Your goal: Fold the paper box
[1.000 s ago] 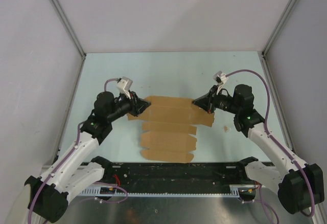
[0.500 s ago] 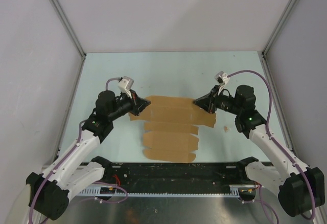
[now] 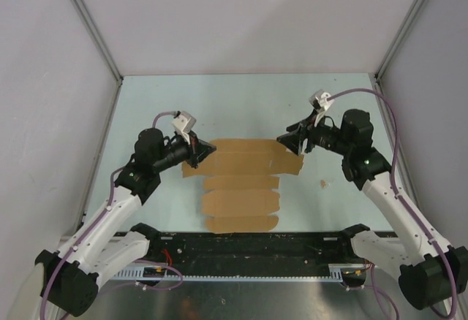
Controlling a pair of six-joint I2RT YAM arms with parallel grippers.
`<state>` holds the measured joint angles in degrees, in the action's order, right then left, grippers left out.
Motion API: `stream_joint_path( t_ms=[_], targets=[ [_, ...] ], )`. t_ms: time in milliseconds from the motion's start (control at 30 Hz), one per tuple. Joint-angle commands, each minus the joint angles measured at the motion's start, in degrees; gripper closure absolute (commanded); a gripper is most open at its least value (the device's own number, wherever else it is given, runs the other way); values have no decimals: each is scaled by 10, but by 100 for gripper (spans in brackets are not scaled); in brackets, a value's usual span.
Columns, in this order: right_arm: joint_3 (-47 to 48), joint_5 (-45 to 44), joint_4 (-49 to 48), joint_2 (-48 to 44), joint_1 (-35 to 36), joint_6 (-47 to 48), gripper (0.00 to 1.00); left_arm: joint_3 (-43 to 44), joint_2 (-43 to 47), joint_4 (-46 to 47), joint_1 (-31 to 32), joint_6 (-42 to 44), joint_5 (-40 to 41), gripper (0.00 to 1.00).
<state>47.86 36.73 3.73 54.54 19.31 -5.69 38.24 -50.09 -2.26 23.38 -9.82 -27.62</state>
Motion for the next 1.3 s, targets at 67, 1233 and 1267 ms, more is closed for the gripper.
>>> stream_joint_path(
  t_ms=[67,1233,1267],
  targets=[
    [96,33,68,57,30,150,36,51,-4,-5,-3,71,-96,100],
    [197,128,165,184,68,306,20,113,-37,-57,-3,140,-198,100],
    [197,126,167,186,70,307,20,113,-35,-57,-3,142,-197,100]
  ],
)
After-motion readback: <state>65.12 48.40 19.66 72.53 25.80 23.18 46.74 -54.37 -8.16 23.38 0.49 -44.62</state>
